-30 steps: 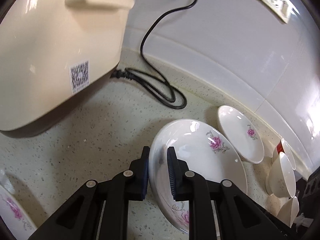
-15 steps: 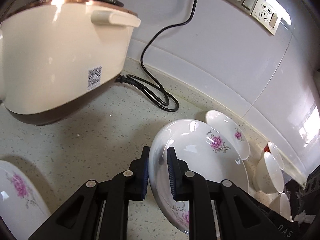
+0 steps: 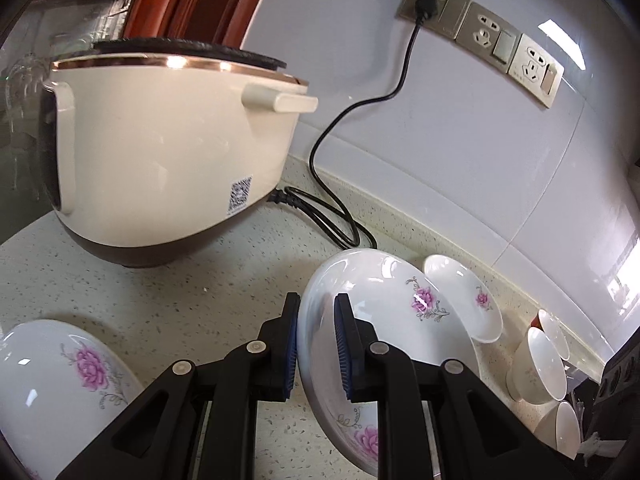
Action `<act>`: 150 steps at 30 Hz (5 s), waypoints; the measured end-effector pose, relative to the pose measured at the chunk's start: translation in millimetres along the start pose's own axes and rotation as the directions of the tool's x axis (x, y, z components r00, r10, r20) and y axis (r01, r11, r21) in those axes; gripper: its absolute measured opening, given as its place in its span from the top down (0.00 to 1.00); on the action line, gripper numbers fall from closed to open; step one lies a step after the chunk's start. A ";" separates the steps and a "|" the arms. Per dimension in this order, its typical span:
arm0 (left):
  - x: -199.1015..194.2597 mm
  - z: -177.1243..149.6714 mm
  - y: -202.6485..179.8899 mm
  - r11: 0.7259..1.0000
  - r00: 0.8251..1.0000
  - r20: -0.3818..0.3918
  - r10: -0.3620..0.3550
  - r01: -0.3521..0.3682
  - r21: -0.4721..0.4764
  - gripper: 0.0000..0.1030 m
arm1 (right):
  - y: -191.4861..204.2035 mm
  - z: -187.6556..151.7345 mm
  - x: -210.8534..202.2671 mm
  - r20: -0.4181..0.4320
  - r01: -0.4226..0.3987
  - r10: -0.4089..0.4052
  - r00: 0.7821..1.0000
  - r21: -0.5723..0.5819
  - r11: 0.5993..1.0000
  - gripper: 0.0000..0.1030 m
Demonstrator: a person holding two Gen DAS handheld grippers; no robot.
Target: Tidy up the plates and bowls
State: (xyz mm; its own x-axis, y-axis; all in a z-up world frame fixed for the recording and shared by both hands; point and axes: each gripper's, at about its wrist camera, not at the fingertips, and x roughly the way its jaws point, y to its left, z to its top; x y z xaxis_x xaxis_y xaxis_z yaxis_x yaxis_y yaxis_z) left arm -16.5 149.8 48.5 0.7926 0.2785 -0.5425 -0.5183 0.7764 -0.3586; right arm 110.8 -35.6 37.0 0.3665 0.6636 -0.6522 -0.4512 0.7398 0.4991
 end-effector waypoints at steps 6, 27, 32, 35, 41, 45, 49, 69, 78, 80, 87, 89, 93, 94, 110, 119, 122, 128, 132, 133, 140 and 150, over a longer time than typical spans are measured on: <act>-1.4 -1.2 0.2 1.000 1.000 -0.002 0.000 0.000 -0.003 0.83 | -1.2 1.3 -0.4 0.007 -0.011 0.011 1.000 0.007 1.000 0.81; -41.6 -6.2 29.0 0.997 0.997 0.068 0.023 -0.018 -0.072 0.83 | 23.2 -4.5 -9.6 0.024 -0.129 0.131 0.991 -0.072 0.989 0.80; -48.8 -9.4 37.7 0.996 0.996 0.077 0.035 -0.029 -0.083 0.83 | 29.4 -6.7 -9.0 0.019 -0.143 0.145 0.989 -0.093 0.985 0.80; -51.3 -10.6 42.3 0.995 0.996 0.075 0.038 -0.031 -0.094 0.83 | 32.1 -7.6 -8.6 0.014 -0.153 0.155 0.988 -0.102 0.983 0.80; -65.1 -13.0 49.2 0.994 0.995 0.088 0.053 -0.044 -0.104 0.83 | 42.7 -11.6 -14.6 0.025 -0.196 0.201 0.979 -0.138 0.971 0.80; -75.4 -15.2 59.5 0.992 0.994 0.090 0.066 -0.055 -0.117 0.83 | 55.1 -17.0 -16.0 0.016 -0.214 0.220 0.975 -0.177 0.961 0.80; -84.0 -17.3 69.7 0.989 0.992 0.090 0.084 -0.073 -0.127 0.83 | 67.2 -24.2 -13.5 -0.001 -0.219 0.224 0.975 -0.214 0.952 0.80; -117.0 -38.7 124.6 0.979 0.984 0.070 0.164 -0.153 -0.134 0.81 | 107.1 -66.0 6.9 -0.100 -0.290 0.272 0.957 -0.295 0.911 0.80; -126.3 -41.0 140.2 0.971 0.975 0.070 0.211 -0.201 -0.129 0.77 | 124.1 -88.1 19.4 -0.153 -0.276 0.237 0.959 -0.347 0.896 0.79; -124.8 -43.3 143.4 0.969 0.973 0.060 0.221 -0.212 -0.125 0.77 | 126.6 -90.5 20.7 -0.156 -0.274 0.231 0.960 -0.361 0.892 0.79; -117.6 -48.8 153.2 0.964 0.971 0.030 0.238 -0.232 -0.133 0.77 | 135.7 -101.8 21.7 -0.158 -0.241 0.190 0.969 -0.426 0.872 0.79; -116.9 -49.7 154.6 0.963 0.970 0.025 0.241 -0.236 -0.133 0.77 | 137.9 -103.1 22.0 -0.156 -0.231 0.179 0.971 -0.440 0.868 0.78; -118.0 -51.6 154.6 0.963 0.970 0.023 0.242 -0.237 -0.131 0.77 | 140.0 -105.5 23.1 -0.154 -0.217 0.163 0.975 -0.460 0.861 0.78; -118.0 -51.1 154.6 0.963 0.970 0.022 0.243 -0.238 -0.129 0.77 | 139.7 -104.9 23.8 -0.152 -0.212 0.158 0.976 -0.467 0.858 0.78; -121.4 -51.4 152.9 0.958 0.963 0.047 0.267 -0.260 -0.121 0.64 | 149.0 -112.6 26.3 -0.136 -0.166 0.109 0.985 -0.542 0.824 0.62; -128.9 -51.0 145.7 0.946 0.944 0.098 0.316 -0.305 -0.113 0.27 | 136.2 -91.2 -4.6 0.078 -0.032 0.084 0.993 -0.519 0.854 0.24; -136.4 -48.2 130.5 0.948 0.936 0.151 0.318 -0.310 -0.071 0.19 | 118.1 -74.2 -7.7 0.123 0.012 0.046 0.991 -0.433 0.902 0.24; -127.6 -40.6 88.6 0.973 0.961 0.163 0.224 -0.230 0.022 0.16 | 81.6 -42.0 -18.8 0.232 0.118 -0.052 0.971 -0.284 0.951 0.14; -101.4 -24.9 56.3 0.988 0.987 0.079 0.141 -0.146 0.056 0.16 | 58.6 -15.5 -24.8 0.285 0.310 -0.233 0.930 -0.264 0.914 0.12; -92.8 -18.8 46.9 0.989 0.989 0.071 0.130 -0.134 0.059 0.16 | 53.8 -12.7 -25.5 0.290 0.336 -0.261 0.921 -0.250 0.908 0.12; 5.2 25.5 -27.9 0.995 0.996 -0.050 0.069 -0.065 0.077 0.14 | 3.6 9.7 -19.4 0.182 0.370 -0.348 0.920 -0.101 0.924 0.24; 159.6 30.6 -101.4 0.981 0.929 -0.334 -0.157 0.186 0.055 0.14 | -28.3 16.5 -15.1 0.114 0.343 -0.345 0.931 0.040 0.938 0.33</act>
State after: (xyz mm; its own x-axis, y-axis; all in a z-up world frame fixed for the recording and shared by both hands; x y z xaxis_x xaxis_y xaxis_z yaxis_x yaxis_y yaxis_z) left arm 172.4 132.8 21.5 0.7108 -0.0519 -0.7014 -0.3438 0.8444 -0.4109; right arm 131.4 -64.7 42.1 0.5902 0.3752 -0.7148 -0.2654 0.9264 0.2672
